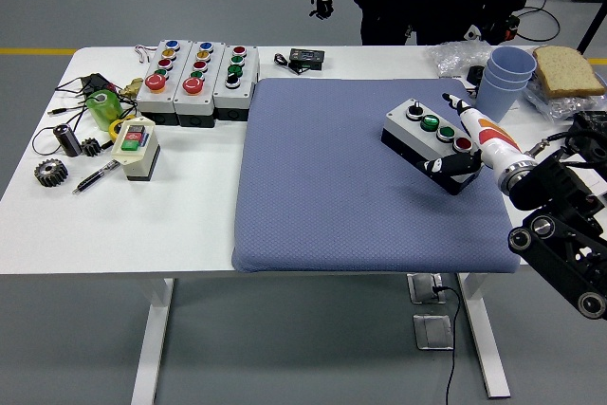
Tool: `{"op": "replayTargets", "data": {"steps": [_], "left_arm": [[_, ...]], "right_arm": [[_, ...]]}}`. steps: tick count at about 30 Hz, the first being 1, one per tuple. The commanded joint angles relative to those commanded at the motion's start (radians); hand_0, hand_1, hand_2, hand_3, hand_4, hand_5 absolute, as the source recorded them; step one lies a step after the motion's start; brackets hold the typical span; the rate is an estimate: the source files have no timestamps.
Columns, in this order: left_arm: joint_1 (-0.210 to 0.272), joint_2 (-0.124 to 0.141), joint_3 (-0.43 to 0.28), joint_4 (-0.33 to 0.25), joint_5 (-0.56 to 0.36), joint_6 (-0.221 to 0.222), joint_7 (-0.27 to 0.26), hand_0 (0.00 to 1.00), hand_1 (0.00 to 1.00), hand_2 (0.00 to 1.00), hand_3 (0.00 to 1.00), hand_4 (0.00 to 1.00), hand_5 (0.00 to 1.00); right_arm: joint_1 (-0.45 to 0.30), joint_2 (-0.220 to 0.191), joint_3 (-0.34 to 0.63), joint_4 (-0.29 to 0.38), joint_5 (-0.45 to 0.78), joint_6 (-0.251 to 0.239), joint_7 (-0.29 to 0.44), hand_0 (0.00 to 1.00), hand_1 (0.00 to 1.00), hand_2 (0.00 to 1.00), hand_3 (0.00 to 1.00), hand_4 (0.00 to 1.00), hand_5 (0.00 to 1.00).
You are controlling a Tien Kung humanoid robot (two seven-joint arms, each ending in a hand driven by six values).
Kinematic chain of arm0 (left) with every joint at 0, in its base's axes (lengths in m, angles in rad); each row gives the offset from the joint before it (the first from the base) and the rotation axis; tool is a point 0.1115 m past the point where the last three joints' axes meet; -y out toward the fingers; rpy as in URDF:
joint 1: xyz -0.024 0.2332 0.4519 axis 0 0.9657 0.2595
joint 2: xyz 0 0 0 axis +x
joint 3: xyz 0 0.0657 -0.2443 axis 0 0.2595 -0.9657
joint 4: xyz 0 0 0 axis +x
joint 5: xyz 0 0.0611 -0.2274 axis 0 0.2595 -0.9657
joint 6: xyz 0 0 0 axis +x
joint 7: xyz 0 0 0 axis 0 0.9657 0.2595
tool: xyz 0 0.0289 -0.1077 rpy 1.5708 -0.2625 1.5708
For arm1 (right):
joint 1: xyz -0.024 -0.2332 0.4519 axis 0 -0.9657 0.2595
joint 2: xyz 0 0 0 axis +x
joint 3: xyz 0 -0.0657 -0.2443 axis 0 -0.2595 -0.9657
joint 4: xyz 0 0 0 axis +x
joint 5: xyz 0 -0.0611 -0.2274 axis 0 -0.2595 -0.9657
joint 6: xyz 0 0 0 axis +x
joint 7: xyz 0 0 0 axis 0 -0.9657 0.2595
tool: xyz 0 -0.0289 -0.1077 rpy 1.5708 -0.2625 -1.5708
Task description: Pick up the button,place it on the desk,press the button,press the button
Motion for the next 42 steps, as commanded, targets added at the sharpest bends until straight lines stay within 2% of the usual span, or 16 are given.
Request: {"op": "replayTargets", "data": {"steps": [6,9,12,18,21,27,28,32,33,37,39,40,42], "left_arm": [[-0.001,0.000,-0.001,0.000,-0.001,0.001,-0.001,0.622,0.658,0.676,0.598,0.338,0.638],[-0.002,0.001,-0.001,0.000,-0.001,0.001,-0.001,0.623,0.658,0.677,0.599,0.341,0.639],[-0.002,0.001,-0.004,0.000,0.003,0.000,0.001,0.623,0.658,0.677,0.599,0.341,0.639],[-0.004,0.001,-0.004,0.000,0.004,0.001,0.001,0.623,0.658,0.677,0.599,0.341,0.637],[-0.005,0.001,-0.002,0.000,-0.003,0.001,0.000,0.623,0.658,0.677,0.599,0.341,0.637],[-0.007,0.001,-0.006,0.000,0.006,0.001,0.003,0.624,0.658,0.677,0.599,0.342,0.637],[-0.007,0.000,-0.010,0.000,0.008,0.001,0.003,0.624,0.658,0.677,0.600,0.344,0.639],[-0.006,0.000,-0.015,0.000,0.018,0.001,0.006,0.624,0.658,0.677,0.600,0.344,0.639],[-0.005,-0.001,-0.016,0.000,0.018,0.001,0.006,0.624,0.658,0.677,0.600,0.344,0.642],[-0.002,-0.001,-0.027,0.000,0.027,0.001,0.008,0.624,0.658,0.677,0.600,0.344,0.642],[-0.002,-0.002,-0.029,0.000,0.029,0.001,0.009,0.624,0.658,0.677,0.600,0.344,0.642],[0.000,-0.002,-0.032,0.000,0.032,0.001,0.010,0.624,0.659,0.678,0.599,0.343,0.644],[0.002,-0.002,-0.032,0.000,0.032,0.001,0.010,0.624,0.659,0.678,0.599,0.343,0.644]], "right_arm": [[0.028,0.045,-0.010,-0.096,-0.247,-0.016,-0.022,0.998,0.963,0.998,0.998,0.998,0.213],[0.050,0.067,-0.018,-0.138,-0.367,0.002,-0.060,0.998,0.952,0.998,0.998,0.998,0.213],[0.082,0.094,-0.024,-0.187,-0.328,0.051,-0.097,0.998,0.952,0.998,0.998,0.998,0.213],[0.131,0.130,-0.034,-0.257,-0.225,0.116,-0.124,0.998,0.930,0.969,0.985,0.998,0.217],[0.148,0.140,-0.039,-0.283,-0.195,0.123,-0.125,0.998,0.930,0.969,0.985,0.998,0.217],[0.212,0.177,-0.062,-0.382,-0.106,0.142,-0.121,0.991,0.908,0.959,0.983,0.998,0.214],[0.226,0.183,-0.070,-0.400,-0.100,0.147,-0.122,0.897,0.822,0.904,0.920,0.998,0.216],[0.270,0.203,-0.109,-0.461,-0.113,0.161,-0.125,0.897,0.822,0.904,0.920,0.998,0.216],[0.279,0.208,-0.123,-0.478,-0.119,0.161,-0.122,0.674,0.561,0.706,0.780,0.998,0.228],[0.305,0.221,-0.182,-0.534,-0.137,0.157,-0.116,0.674,0.561,0.706,0.780,0.998,0.228],[0.307,0.222,-0.189,-0.539,-0.137,0.157,-0.116,0.674,0.561,0.706,0.780,0.998,0.228],[0.316,0.224,-0.216,-0.558,-0.139,0.166,-0.117,0.450,0.367,0.544,0.647,0.998,0.241],[0.323,0.224,-0.263,-0.579,-0.140,0.171,-0.113,0.450,0.367,0.544,0.647,0.998,0.241]]}}
